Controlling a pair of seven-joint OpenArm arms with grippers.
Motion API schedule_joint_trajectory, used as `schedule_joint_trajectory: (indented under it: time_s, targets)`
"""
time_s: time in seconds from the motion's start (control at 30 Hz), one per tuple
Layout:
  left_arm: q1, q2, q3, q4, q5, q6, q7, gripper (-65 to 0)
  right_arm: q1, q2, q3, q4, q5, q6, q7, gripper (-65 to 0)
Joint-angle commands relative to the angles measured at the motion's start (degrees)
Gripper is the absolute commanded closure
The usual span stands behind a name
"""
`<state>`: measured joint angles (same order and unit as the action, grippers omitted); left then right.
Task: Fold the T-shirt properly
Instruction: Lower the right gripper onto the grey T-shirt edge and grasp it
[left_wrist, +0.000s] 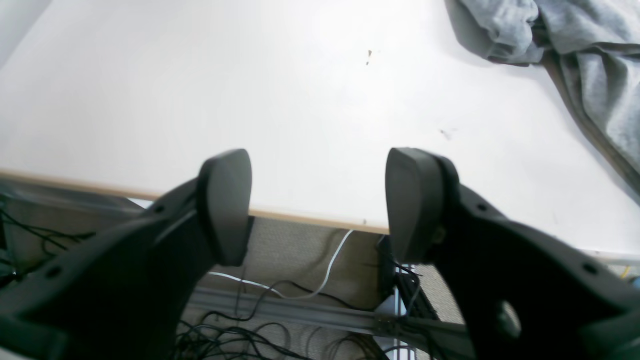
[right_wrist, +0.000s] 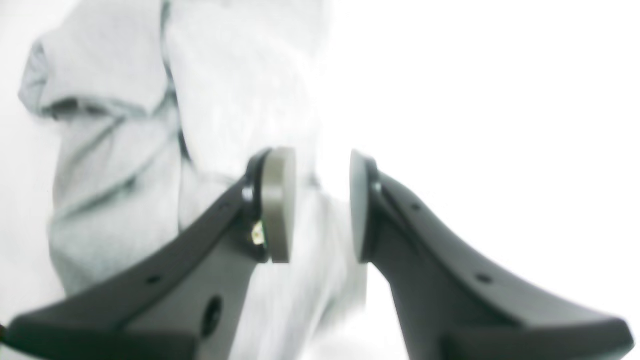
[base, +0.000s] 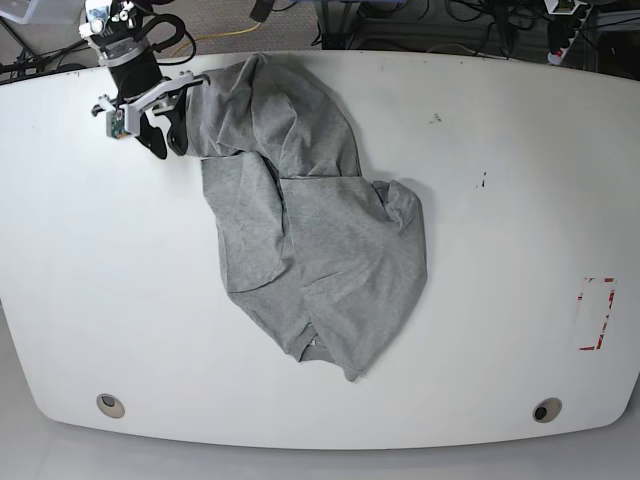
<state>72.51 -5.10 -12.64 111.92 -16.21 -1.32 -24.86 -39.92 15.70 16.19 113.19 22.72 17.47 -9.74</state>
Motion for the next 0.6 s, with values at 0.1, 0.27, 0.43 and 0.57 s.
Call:
schedule_joint_trajectory:
  time_s: [0.1,0.27,0.43,0.57]
  targets:
    - [0.94,-0.22,-0.06,0.92,-0.1,-0.22,-1.56,-39.0,11.48,0.6,0.3,1.14,0.44,1.29,-12.99,-17.4]
    - [-0.99,-0.48,0.03,0.92,0.08,-0.3,-1.47,-39.0,22.21,0.16,0.3,0.79,0.27,3.84,-23.54,-19.5]
    - [-2.4,-0.48,-0.06,0.74,0.16,-0.3,-1.47,-39.0,32.23,-0.01,-1.02,-0.18,0.27,3.76,-31.19,-36.9]
    - [-4.51,-0.57,-0.23,0.74,0.25,-0.3,-1.47,-39.0,39.17,0.08,-4.1,-3.78,0.27,3.4,-32.86,-38.2]
